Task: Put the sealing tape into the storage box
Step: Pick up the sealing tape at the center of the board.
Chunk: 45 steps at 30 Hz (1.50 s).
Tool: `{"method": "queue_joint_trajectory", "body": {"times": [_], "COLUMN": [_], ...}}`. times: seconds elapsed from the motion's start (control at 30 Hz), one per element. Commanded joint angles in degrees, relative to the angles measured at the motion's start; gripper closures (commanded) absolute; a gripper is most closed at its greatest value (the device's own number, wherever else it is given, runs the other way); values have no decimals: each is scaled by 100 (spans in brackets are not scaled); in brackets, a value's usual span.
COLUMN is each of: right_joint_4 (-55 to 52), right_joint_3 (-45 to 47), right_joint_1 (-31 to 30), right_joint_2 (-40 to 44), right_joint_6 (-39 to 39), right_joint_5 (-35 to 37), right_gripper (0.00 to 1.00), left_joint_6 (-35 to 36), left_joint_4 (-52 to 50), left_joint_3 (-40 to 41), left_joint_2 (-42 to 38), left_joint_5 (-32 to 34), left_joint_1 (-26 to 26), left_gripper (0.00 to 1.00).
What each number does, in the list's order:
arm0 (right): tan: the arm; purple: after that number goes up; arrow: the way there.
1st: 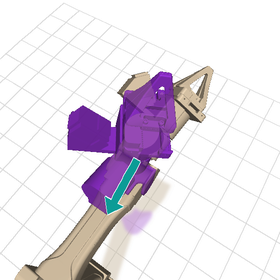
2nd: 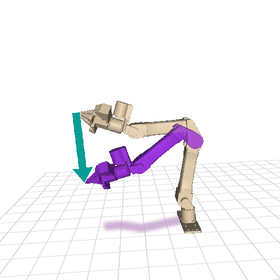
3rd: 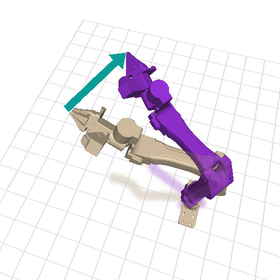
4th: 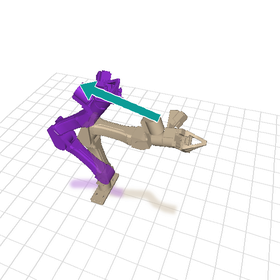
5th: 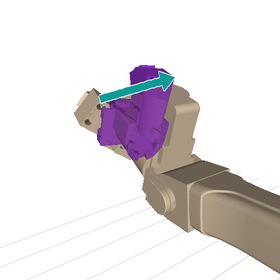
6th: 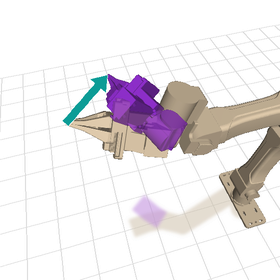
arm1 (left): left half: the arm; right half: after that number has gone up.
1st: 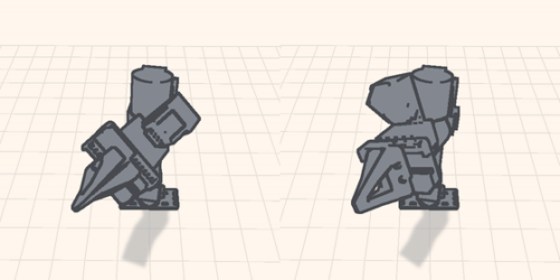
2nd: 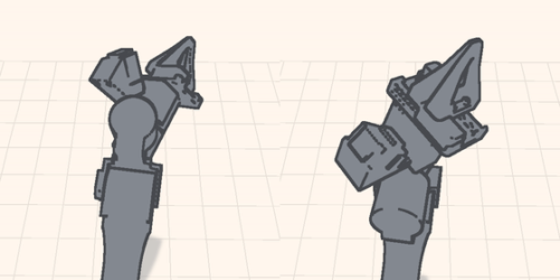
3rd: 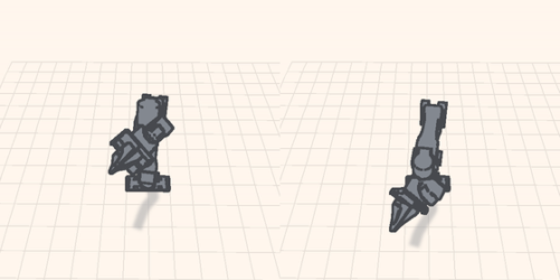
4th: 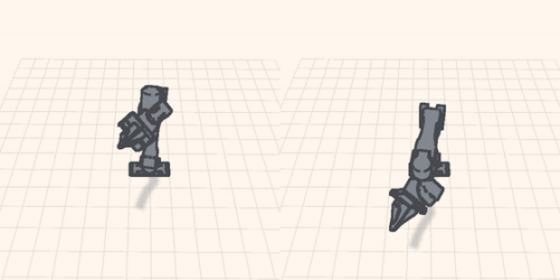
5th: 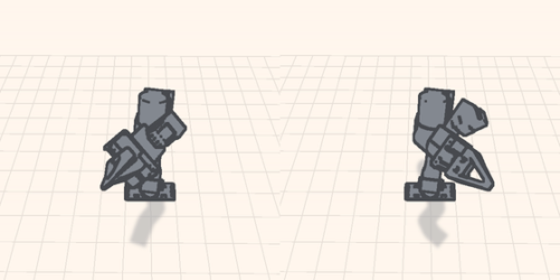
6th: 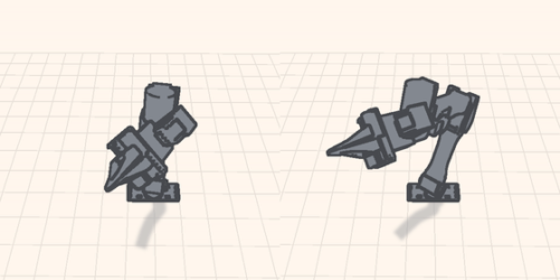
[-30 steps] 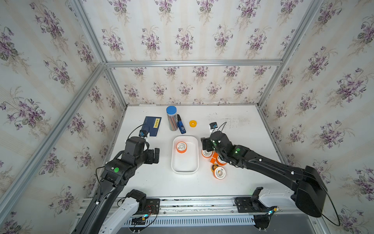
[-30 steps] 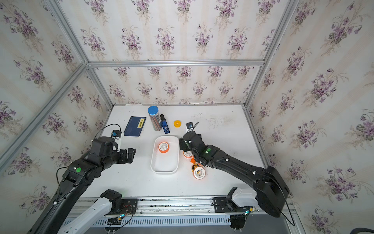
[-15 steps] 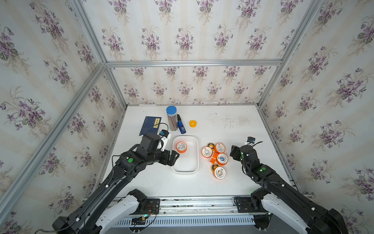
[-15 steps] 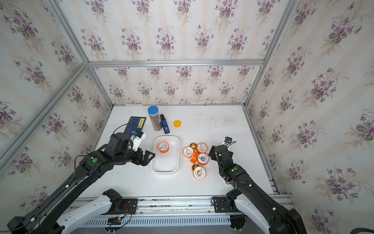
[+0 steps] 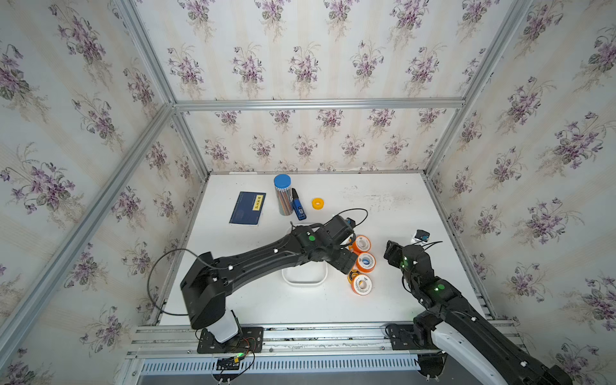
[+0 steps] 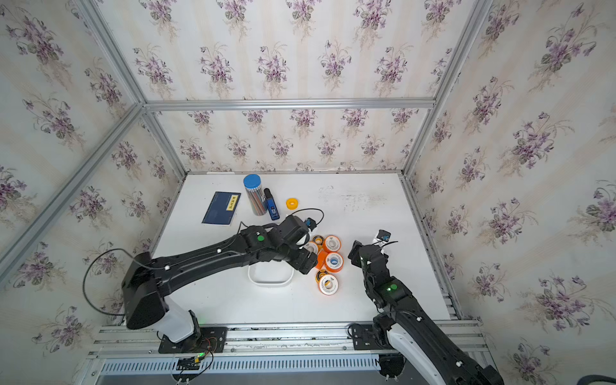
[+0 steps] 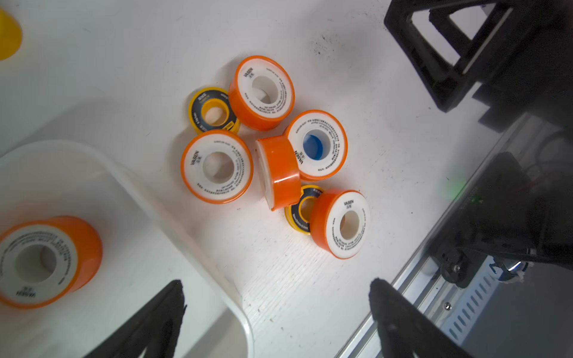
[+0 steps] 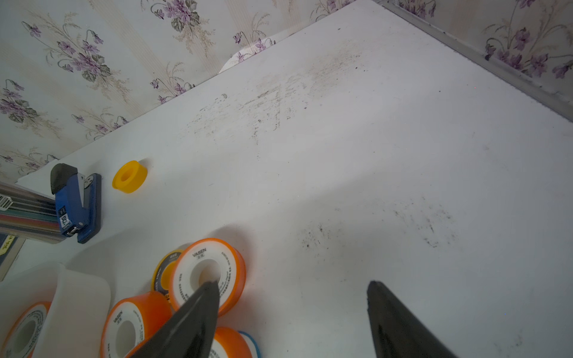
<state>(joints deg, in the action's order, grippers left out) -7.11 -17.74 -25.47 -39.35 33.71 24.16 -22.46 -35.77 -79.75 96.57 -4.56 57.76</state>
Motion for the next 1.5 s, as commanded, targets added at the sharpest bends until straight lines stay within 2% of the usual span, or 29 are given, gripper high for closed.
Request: {"method": "queue_joint_trajectory", "body": {"times": [0.0, 0.27, 0.47, 0.73, 1.0, 1.2, 1.47], "right_joint_4": [157, 315, 370, 412, 412, 415, 414], "right_joint_3": [14, -12, -2, -11, -11, -13, -11], "right_joint_1": [8, 24, 56, 77, 95, 95, 98], "right_joint_2": [-109, -410, -490, -565, -573, -582, -582], "right_joint_6": [31, -38, -50, -64, -62, -70, -72], "right_joint_5": [-52, -202, -272, -333, -355, -360, -377], "right_gripper": [21, 21, 21, 21, 21, 21, 21], "left_joint_6": [-103, -231, -316, -371, -400, -406, -393], "left_joint_4": [-146, -297, -462, -495, -442, -466, -566], "left_joint_3": [-371, -1038, -1250, -1416, -1451, -1426, -1430], "left_joint_2": [524, 1578, 1944, 2271, 2340, 2261, 2038], "left_joint_5": [291, 484, 804, 843, 851, 899, 987], "left_joint_1": [41, 219, 332, 341, 341, 342, 341], "left_gripper": [11, 18, 28, 41, 58, 79, 92]}}
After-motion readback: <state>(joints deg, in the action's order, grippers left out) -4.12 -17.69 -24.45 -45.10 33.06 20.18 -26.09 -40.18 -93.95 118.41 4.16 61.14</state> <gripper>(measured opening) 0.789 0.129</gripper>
